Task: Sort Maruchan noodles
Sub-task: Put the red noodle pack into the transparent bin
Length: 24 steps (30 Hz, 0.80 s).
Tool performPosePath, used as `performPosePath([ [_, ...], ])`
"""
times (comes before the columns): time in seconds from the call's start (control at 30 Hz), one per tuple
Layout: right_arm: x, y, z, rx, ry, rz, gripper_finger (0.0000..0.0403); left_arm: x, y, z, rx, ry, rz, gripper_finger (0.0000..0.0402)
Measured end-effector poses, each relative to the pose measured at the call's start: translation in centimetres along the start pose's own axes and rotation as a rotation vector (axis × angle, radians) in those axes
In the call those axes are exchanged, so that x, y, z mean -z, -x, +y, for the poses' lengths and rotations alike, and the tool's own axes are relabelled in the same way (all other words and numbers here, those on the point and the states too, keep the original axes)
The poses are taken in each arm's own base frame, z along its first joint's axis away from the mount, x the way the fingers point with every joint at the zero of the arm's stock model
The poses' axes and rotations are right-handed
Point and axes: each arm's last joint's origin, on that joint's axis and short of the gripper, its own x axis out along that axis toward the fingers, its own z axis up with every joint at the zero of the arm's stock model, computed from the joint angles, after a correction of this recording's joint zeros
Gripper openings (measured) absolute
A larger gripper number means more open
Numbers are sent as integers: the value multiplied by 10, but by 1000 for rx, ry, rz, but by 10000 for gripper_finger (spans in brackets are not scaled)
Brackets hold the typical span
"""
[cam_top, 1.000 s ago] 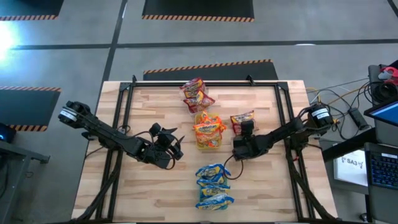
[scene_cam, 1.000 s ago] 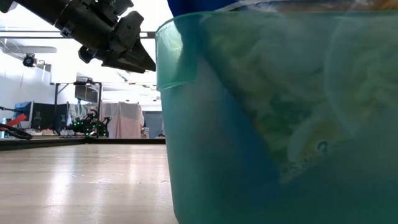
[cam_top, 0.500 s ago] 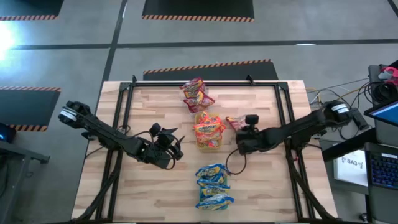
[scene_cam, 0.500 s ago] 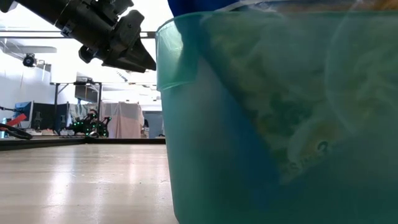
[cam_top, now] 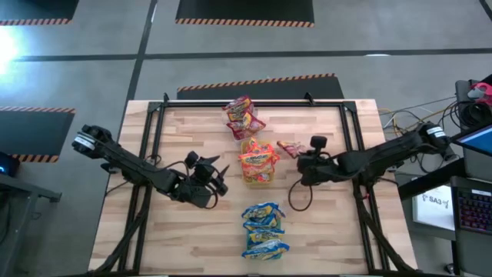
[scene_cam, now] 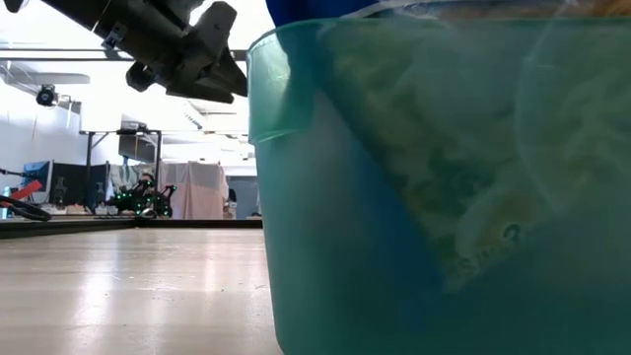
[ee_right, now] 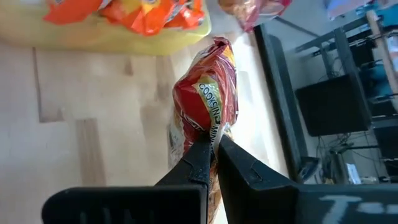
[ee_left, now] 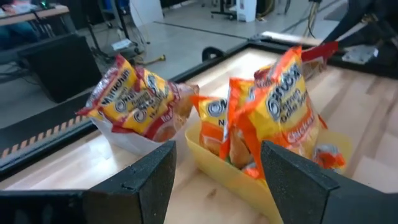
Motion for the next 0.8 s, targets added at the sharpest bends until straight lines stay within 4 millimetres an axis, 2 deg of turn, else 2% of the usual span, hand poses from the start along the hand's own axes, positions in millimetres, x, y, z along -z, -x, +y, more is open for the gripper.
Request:
performPosePath([
  [0.3, -7, 1, -10, 272, 41, -50, 9, -16, -1, -2, -73, 58, -72, 217],
  [0.53, -37, 1, -25, 405, 73, -180, 9, -28, -15, 2, -107, 145, -96, 217],
  [0.67, -52, 6, -34, 466, 112, -255, 9, -35, -25, 2, -22, 162, -62, 217],
  [0.8, -61, 11, -40, 481, 153, -324, 9, -51, -36, 0, 131, 149, -82, 217],
])
